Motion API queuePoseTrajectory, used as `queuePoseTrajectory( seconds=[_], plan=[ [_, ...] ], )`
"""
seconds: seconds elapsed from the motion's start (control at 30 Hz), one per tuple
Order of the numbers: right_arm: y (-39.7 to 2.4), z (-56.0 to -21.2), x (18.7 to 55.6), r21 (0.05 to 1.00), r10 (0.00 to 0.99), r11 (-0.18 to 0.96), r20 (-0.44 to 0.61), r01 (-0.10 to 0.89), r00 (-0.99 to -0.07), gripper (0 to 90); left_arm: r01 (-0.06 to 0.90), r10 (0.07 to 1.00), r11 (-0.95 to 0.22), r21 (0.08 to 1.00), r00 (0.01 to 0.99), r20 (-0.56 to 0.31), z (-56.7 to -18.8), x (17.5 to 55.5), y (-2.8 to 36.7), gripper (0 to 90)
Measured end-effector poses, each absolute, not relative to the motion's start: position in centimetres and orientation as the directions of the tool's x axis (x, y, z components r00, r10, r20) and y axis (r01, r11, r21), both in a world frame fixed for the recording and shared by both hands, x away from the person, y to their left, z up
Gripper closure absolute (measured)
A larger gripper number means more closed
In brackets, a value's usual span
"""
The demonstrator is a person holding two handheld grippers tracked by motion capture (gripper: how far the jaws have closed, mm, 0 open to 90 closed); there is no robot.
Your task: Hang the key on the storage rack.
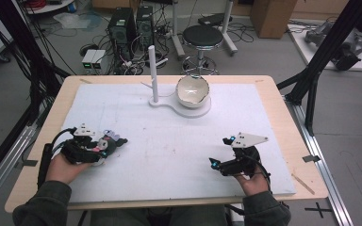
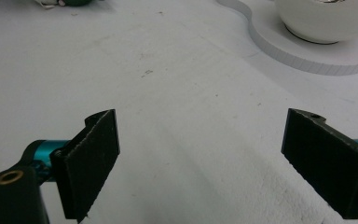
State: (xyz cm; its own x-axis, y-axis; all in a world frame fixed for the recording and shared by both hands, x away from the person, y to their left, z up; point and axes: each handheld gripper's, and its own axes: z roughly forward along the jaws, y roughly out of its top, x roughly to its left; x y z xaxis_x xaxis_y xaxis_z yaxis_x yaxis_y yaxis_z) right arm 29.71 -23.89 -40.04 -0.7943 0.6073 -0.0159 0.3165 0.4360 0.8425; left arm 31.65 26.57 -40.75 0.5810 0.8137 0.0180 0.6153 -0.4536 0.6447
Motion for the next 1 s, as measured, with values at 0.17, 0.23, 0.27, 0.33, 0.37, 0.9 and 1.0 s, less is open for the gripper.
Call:
queuePoseTrajectory(
  seconds=[0.17, 0.23, 0.27, 0.33, 0.37, 0.9, 1.0],
  plan=[
    [-23.88, -40.04, 29.72, 0.842, 0.606, 0.438, -0.018, 0.315, -0.795, 10.3, 0.616, 0.819, -0.442, 0.652, 0.574, 0.014, -40.81, 31.53, 26.57, 50.8],
    [-23.85, -40.06, 29.71, 0.841, 0.606, 0.44, -0.017, 0.316, -0.796, 10.3, 0.612, 0.82, -0.44, 0.657, 0.572, 0.017, -40.85, 31.42, 26.59, 52.0],
    [-23.83, -40.07, 29.69, 0.839, 0.606, 0.439, -0.013, 0.321, -0.795, 10.3, 0.611, 0.823, -0.433, 0.663, 0.568, 0.015, -40.89, 31.37, 26.58, 52.6],
    [-23.82, -40.08, 29.7, 0.84, 0.605, 0.438, -0.012, 0.321, -0.796, 10.3, 0.607, 0.821, -0.434, 0.666, 0.571, 0.016, -40.9, 31.31, 26.7, 53.9],
    [-23.82, -40.06, 29.7, 0.839, 0.607, 0.439, -0.014, 0.32, -0.795, 10.3, 0.608, 0.824, -0.427, 0.669, 0.566, 0.011, -40.94, 31.26, 26.7, 54.3],
    [-23.8, -40.09, 29.78, 0.842, 0.603, 0.439, -0.018, 0.313, -0.798, 10.3, 0.592, 0.82, -0.433, 0.68, 0.572, 0.024, -40.78, 31.02, 26.68, 58.7],
    [-23.77, -40.09, 29.78, 0.842, 0.604, 0.438, -0.017, 0.315, -0.797, 10.3, 0.59, 0.82, -0.427, 0.685, 0.573, 0.018, -40.68, 30.95, 26.71, 58.9]
  ],
)
